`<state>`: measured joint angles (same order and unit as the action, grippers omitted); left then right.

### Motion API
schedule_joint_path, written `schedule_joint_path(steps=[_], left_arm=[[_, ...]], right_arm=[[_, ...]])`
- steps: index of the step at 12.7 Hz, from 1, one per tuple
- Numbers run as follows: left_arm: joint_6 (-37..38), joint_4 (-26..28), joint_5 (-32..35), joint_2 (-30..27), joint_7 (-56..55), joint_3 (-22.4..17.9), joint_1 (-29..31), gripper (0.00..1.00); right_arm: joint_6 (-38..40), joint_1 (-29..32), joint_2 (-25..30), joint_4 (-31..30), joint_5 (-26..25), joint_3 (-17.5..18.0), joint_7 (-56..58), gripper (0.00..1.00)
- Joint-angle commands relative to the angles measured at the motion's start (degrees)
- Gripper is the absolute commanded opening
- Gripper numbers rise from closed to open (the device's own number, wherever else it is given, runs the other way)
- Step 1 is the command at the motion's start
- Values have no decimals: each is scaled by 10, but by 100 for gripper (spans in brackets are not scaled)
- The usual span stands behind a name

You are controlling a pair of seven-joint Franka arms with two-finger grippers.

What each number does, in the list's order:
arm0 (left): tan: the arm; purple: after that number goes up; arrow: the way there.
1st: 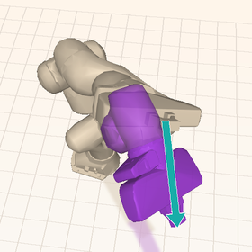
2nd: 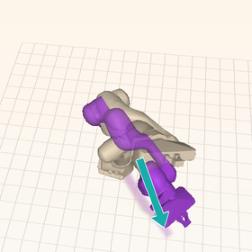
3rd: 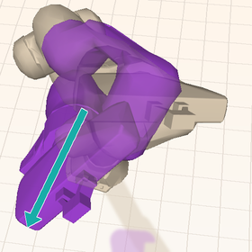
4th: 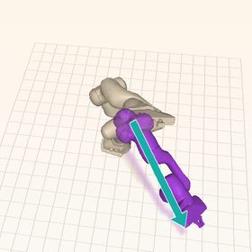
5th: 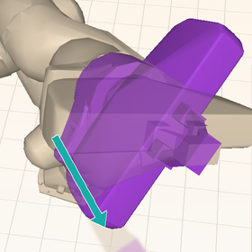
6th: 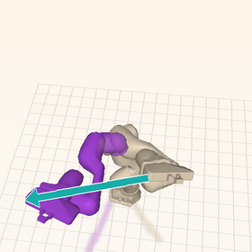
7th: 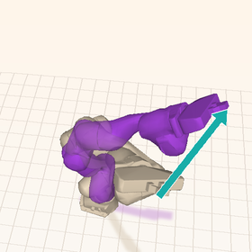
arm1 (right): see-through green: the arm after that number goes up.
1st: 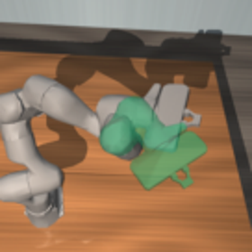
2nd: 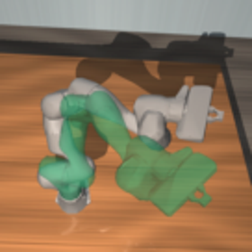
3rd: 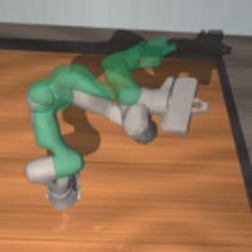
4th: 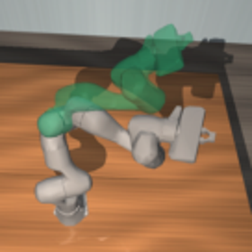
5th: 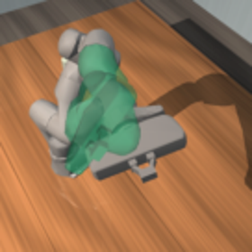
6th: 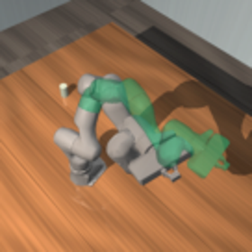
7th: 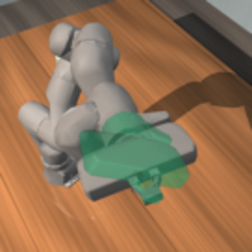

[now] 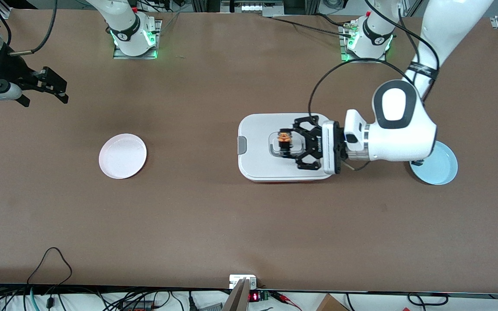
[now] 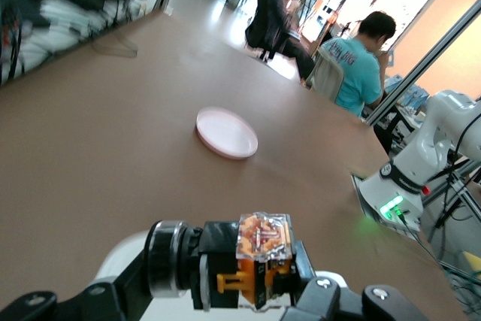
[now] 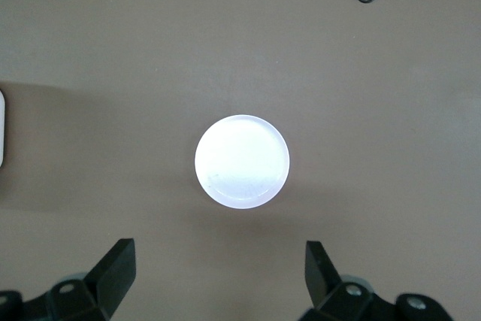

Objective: Transfer orange switch to right arm and place
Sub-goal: 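Lift the orange switch with the left gripper and carry it over the box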

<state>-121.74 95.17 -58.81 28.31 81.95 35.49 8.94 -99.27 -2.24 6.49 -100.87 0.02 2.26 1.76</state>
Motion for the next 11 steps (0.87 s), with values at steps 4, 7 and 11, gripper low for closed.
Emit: schedule_joint_path(steps=[4, 7, 11], left_arm=[[-102, 23, -210, 5, 277, 7, -67, 0], [-97, 29, -272, 4, 305, 15, -68, 0], [-97, 28, -296, 4, 326, 27, -62, 0]], right_arm=[[3, 1, -5, 12, 7, 0, -2, 100], [3, 1, -5, 12, 6, 0, -2, 100], [2, 1, -5, 12, 7, 0, -3, 100]])
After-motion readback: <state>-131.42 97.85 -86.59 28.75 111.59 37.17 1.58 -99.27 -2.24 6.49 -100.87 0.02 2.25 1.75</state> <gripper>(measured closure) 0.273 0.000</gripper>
